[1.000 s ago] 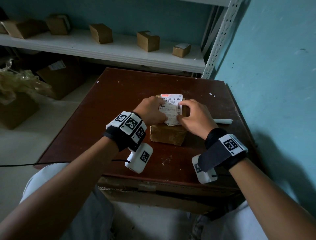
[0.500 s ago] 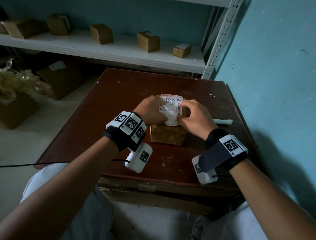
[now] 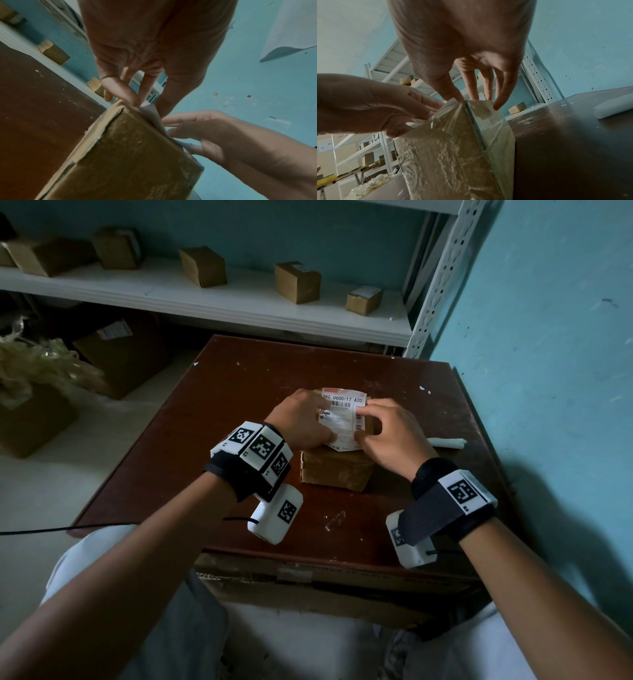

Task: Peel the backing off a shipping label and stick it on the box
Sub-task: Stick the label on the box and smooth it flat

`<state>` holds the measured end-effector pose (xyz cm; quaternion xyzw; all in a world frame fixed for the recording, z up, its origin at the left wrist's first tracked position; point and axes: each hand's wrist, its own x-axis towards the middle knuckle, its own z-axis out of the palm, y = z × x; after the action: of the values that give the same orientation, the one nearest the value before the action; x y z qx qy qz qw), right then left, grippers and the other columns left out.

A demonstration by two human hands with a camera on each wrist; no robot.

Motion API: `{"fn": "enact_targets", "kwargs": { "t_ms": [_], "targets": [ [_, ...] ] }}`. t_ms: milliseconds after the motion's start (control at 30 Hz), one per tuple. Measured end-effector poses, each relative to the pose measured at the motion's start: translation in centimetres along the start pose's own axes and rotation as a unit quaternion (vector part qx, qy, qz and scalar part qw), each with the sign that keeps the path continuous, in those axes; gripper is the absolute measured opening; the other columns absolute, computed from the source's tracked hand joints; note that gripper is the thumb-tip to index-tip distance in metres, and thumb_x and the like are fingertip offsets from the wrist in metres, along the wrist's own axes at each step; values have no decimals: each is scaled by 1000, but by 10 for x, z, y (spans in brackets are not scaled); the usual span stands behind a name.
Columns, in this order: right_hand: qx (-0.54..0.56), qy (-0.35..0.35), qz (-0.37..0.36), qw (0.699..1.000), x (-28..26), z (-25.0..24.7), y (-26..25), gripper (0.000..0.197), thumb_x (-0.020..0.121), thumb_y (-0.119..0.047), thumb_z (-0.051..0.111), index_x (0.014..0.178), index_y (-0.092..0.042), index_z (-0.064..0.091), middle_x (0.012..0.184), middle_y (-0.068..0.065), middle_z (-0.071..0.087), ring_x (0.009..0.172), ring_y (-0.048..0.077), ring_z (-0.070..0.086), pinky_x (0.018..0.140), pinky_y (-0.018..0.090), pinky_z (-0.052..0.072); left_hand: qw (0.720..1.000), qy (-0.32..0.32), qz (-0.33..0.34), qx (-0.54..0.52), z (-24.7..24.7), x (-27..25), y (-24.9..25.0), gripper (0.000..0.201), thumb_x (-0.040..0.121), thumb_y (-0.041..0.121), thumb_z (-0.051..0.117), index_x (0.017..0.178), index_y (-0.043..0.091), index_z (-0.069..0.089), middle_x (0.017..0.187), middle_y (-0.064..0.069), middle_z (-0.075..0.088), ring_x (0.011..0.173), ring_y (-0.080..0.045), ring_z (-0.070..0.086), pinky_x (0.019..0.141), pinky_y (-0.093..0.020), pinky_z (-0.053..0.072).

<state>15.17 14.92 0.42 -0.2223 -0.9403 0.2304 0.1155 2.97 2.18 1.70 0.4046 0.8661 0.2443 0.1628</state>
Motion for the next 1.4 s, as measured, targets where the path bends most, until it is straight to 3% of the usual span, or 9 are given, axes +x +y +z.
{"fn": "enact_targets", "kwargs": {
  "t_ms": [133,367,567,733,933,1033,1167,1267,1400],
  "targets": [
    [-47,-13,-12,999,-1,2,0,45,91,-23,60,135,-17,55,155,4,33,141,28,27,115,36,23,1000,-8,-18,-2,1,0,0,65,83,29,73,141,19,46,145,-7,40,125,-23,47,93,-30,47],
    [-98,3,-57,994,-5,5,-3,34,93,-22,54,126,-25,63,162,4,13,149,24,1,119,41,13,997,-35,-48,-52,0,-1,3,68,83,28,73,144,22,42,133,-8,54,98,-22,63,70,-30,57],
    [-99,5,-96,990,-6,7,-5,31,91,-20,56,121,-20,67,162,4,16,150,22,5,120,42,19,997,-47,-37,-51,-1,-2,4,62,86,27,70,142,22,45,134,-8,54,99,-25,63,79,-37,58],
    [-149,25,-108,982,-7,8,-7,22,89,-17,59,107,-14,71,163,6,5,151,24,-1,120,46,21,998,-44,-25,-47,0,-2,4,56,86,27,69,138,19,50,129,-9,57,97,-25,64,82,-39,58],
    [-134,8,-135,982,-7,11,-10,32,93,-6,52,123,-6,63,154,0,38,145,14,25,113,24,26,997,-54,-27,-44,2,4,-1,58,88,25,65,142,21,45,131,-12,57,98,-28,65,74,-35,58],
    [-156,17,-142,977,-6,13,-11,33,91,-4,53,122,-3,63,150,3,43,143,17,29,115,31,30,997,-59,-25,-49,1,5,-1,57,89,23,64,142,21,44,129,-12,57,92,-26,66,67,-31,58],
    [-188,40,-144,971,-7,13,-14,23,84,-7,61,104,-5,72,141,3,54,136,24,37,105,41,43,996,-55,-26,-60,2,6,-2,54,89,21,64,140,20,46,119,-11,61,67,-15,66,48,-21,52],
    [-213,53,-148,964,-8,13,-17,15,81,-10,65,94,-8,72,139,1,56,135,26,38,104,45,42,996,-53,-27,-66,1,6,-2,52,89,20,64,139,20,47,118,-11,61,67,-15,67,48,-21,53],
    [-239,72,-155,956,-9,12,-18,22,79,-13,69,101,-12,72,138,-1,57,135,26,40,99,45,41,996,-51,-26,-68,1,6,-2,52,89,19,63,138,21,48,121,-12,60,74,-20,69,52,-25,57]
  ]
}}
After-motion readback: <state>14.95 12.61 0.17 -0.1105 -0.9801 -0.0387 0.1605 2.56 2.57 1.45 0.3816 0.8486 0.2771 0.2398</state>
